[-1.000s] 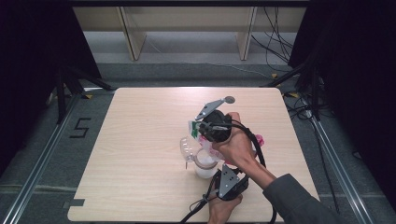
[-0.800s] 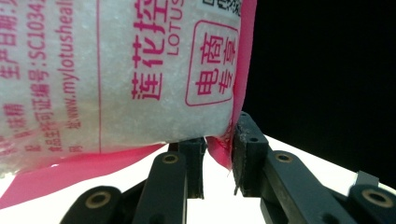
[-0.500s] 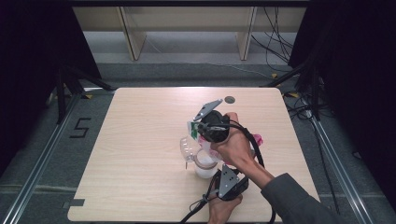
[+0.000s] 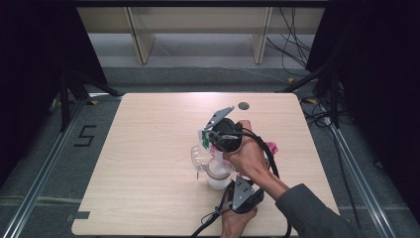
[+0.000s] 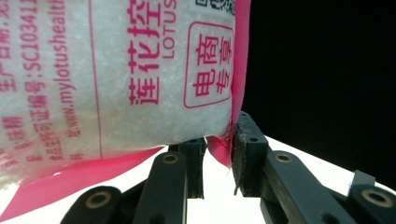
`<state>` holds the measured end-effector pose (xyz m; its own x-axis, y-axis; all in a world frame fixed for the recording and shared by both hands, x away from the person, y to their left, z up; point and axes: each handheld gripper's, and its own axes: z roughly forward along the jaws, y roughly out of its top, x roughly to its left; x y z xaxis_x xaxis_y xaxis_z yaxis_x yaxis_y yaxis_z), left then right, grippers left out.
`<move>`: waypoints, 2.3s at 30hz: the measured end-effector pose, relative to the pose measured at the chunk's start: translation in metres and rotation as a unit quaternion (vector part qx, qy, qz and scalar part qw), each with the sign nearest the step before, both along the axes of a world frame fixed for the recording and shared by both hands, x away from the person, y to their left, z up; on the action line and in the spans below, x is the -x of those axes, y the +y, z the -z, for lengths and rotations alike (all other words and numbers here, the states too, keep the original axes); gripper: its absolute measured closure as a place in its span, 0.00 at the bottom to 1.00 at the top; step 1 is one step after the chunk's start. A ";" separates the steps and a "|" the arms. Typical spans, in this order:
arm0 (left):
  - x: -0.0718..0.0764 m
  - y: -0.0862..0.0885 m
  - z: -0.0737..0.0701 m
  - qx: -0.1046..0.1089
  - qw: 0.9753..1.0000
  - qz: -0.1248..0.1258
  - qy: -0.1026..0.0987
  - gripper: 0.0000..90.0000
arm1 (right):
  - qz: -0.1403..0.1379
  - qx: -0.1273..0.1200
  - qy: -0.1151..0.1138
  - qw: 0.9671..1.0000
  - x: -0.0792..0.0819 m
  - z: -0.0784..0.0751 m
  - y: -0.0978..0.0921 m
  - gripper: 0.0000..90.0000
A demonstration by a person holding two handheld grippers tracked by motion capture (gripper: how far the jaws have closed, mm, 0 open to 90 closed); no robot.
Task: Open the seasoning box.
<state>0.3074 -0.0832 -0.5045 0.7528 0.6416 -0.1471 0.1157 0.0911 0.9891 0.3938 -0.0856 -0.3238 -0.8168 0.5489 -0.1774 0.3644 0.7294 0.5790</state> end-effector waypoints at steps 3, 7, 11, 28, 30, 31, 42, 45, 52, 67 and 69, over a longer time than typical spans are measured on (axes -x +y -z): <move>0.000 0.000 0.000 -0.001 1.000 0.001 -0.001 0.84 | 0.002 -0.001 -0.001 1.000 0.000 0.000 -0.001 1.00; 0.000 0.000 0.000 -0.002 1.000 0.001 0.000 0.84 | -0.002 0.001 -0.010 1.000 -0.002 0.000 -0.002 1.00; 0.000 0.000 -0.001 -0.002 1.000 0.001 0.000 0.84 | 0.003 -0.003 -0.003 1.000 -0.001 0.000 -0.002 1.00; 0.000 0.000 -0.001 -0.006 1.000 0.003 -0.004 0.84 | 0.000 -0.001 -0.017 1.000 -0.002 0.001 -0.003 1.00; 0.000 -0.001 -0.002 -0.003 1.000 0.003 -0.003 0.84 | 0.008 -0.010 -0.002 1.000 0.000 -0.001 -0.003 1.00; 0.000 -0.001 -0.002 -0.003 1.000 0.003 -0.003 0.84 | 0.008 -0.007 -0.003 1.000 0.000 -0.001 -0.003 1.00; 0.000 -0.001 -0.002 -0.001 1.000 0.009 -0.004 0.85 | 0.000 0.002 -0.007 1.000 0.000 0.000 -0.002 1.00; -0.001 -0.001 -0.002 -0.002 1.000 0.009 -0.004 0.85 | -0.006 0.008 -0.005 1.000 0.000 0.000 0.000 1.00; 0.000 0.001 -0.004 -0.005 1.000 0.011 -0.007 0.85 | 0.001 0.007 -0.004 1.000 0.000 0.001 0.002 1.00; -0.001 0.000 -0.004 -0.004 1.000 0.018 -0.007 0.85 | -0.006 0.016 -0.005 1.000 -0.001 0.003 0.004 1.00; -0.001 0.000 -0.004 -0.003 1.000 0.017 -0.007 0.85 | -0.006 0.015 -0.004 1.000 -0.001 0.003 0.004 1.00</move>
